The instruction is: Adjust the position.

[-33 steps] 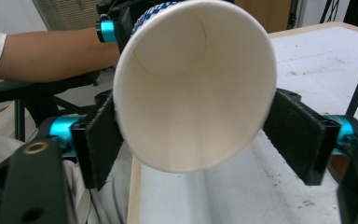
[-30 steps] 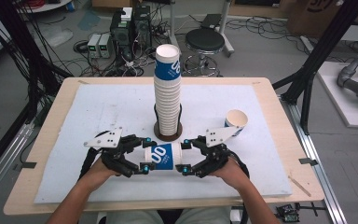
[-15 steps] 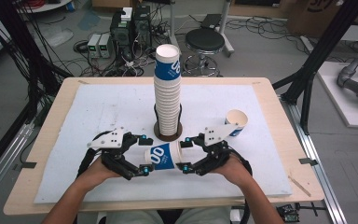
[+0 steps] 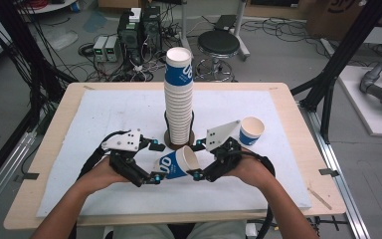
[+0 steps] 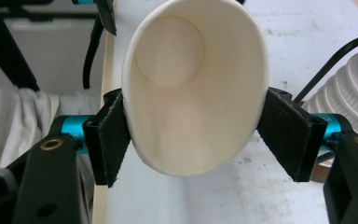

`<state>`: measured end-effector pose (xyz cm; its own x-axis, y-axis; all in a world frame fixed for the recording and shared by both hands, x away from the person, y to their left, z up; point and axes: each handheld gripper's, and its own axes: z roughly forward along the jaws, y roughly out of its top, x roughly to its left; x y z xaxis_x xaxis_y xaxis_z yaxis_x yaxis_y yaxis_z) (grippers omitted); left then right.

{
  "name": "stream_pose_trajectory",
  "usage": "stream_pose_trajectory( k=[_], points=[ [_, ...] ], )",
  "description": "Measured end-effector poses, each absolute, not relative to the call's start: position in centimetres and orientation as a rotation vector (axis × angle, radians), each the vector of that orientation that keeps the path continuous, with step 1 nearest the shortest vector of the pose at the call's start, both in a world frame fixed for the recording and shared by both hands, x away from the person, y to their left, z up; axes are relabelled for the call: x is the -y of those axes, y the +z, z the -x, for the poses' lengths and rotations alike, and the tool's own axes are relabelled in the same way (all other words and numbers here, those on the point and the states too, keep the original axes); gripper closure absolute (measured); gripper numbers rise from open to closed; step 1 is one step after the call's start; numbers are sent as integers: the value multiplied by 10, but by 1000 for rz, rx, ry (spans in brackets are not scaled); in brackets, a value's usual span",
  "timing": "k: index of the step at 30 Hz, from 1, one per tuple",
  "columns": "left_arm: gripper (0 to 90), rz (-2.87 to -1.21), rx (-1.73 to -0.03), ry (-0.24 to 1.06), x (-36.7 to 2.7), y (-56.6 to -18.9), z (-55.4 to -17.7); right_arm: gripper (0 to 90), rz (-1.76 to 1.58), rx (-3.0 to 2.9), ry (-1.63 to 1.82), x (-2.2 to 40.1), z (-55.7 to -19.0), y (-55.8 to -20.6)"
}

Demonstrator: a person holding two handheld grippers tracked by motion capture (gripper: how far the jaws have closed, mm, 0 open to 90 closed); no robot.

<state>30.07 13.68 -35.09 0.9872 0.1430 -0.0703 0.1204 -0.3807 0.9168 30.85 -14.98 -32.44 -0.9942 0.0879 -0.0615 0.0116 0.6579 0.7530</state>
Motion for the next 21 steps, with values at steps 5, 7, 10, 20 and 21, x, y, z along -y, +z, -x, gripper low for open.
stream_pose_trajectory(
  k=[5, 7, 10, 20, 21],
  points=[
    [151, -2029, -185, 5, -129, -349, -305, 285, -41, -2817, 1135, 139, -309, -316],
    [152, -2056, -175, 1, -126, -348, -306, 285, -27, -2829, 1090, 136, -309, -313],
    [157, -2086, -189, -4, -122, -349, -308, 286, -17, -2838, 1043, 131, -308, -311],
    [201, -2156, -181, -45, -114, -355, -311, 286, 45, -2868, 882, 115, -304, -306],
    [206, -2159, -180, -50, -113, -355, -311, 285, 59, -2868, 874, 114, -304, -306]
  ],
)
